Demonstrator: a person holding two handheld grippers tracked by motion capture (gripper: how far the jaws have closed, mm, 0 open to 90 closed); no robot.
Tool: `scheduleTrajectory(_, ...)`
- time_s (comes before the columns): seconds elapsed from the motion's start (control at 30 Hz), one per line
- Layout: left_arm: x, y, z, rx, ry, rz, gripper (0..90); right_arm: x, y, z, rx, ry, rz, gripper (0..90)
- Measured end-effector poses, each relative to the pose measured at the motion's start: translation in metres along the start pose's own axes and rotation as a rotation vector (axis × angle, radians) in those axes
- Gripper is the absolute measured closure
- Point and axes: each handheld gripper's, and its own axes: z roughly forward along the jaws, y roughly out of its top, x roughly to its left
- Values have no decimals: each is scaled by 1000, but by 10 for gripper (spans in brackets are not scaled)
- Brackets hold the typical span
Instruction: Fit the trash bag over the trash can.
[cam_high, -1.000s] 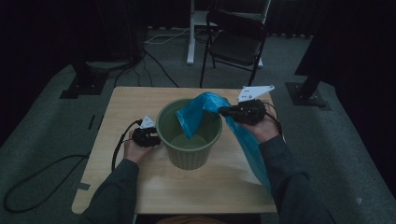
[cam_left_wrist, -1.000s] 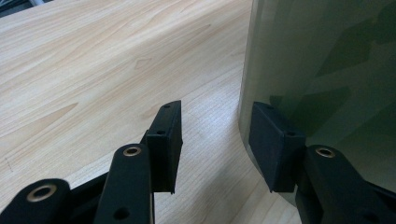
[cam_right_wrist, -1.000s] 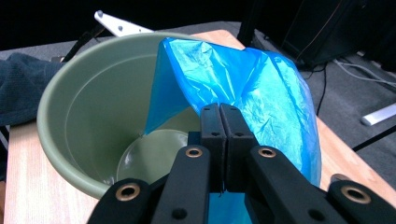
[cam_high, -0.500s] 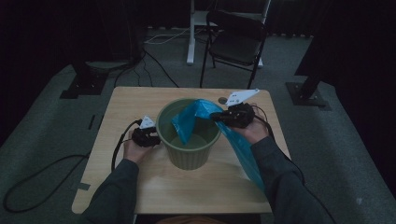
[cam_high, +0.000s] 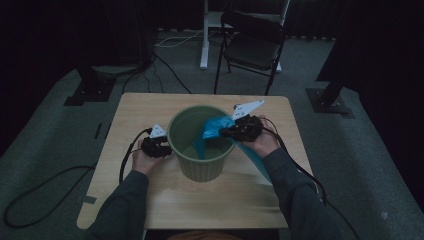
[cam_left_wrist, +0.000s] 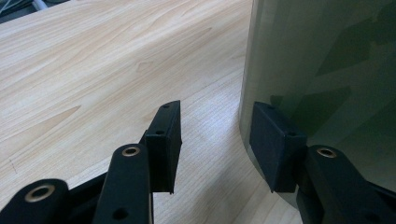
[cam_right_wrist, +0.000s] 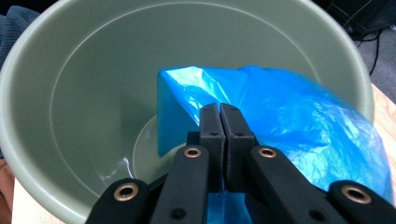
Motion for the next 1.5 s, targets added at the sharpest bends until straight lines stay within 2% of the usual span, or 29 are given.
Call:
scheduleTrajectory(0.53, -1, 0, 0, -1, 2, 0, 544, 2, -1, 5, 23, 16, -9, 884)
scheduleTrajectory(0.83, -2, 1, 1, 0, 0, 5, 545, 4, 10, -2, -10, 21, -28, 889)
scheduleTrajectory(0.93, -2, 1, 0, -2, -1, 5, 544, 6, 14, -3, -13, 13, -30, 784)
scheduleTrajectory(1.07, -1, 1, 0, -3, -3, 4, 542, 7, 12, -12, -45, 17, -25, 655)
scheduleTrajectory(1.17, -2, 1, 0, -1, -1, 5, 541, 10, 11, -21, -56, 7, -28, 615)
scheduleTrajectory(1.23, -2, 1, -1, -6, 0, 5, 541, 12, 10, -24, -61, 6, -27, 613)
scheduleTrajectory(1.3, -1, 1, -1, -6, 2, 2, 541, 14, 1, -38, -77, -20, -18, 613)
scheduleTrajectory(1.4, -1, 1, -1, -7, 2, 3, 541, 14, -9, -48, -100, -25, 4, 649)
scheduleTrajectory(1.5, -1, 1, -1, -12, 1, 1, 539, 15, -20, -55, -100, -35, 14, 677)
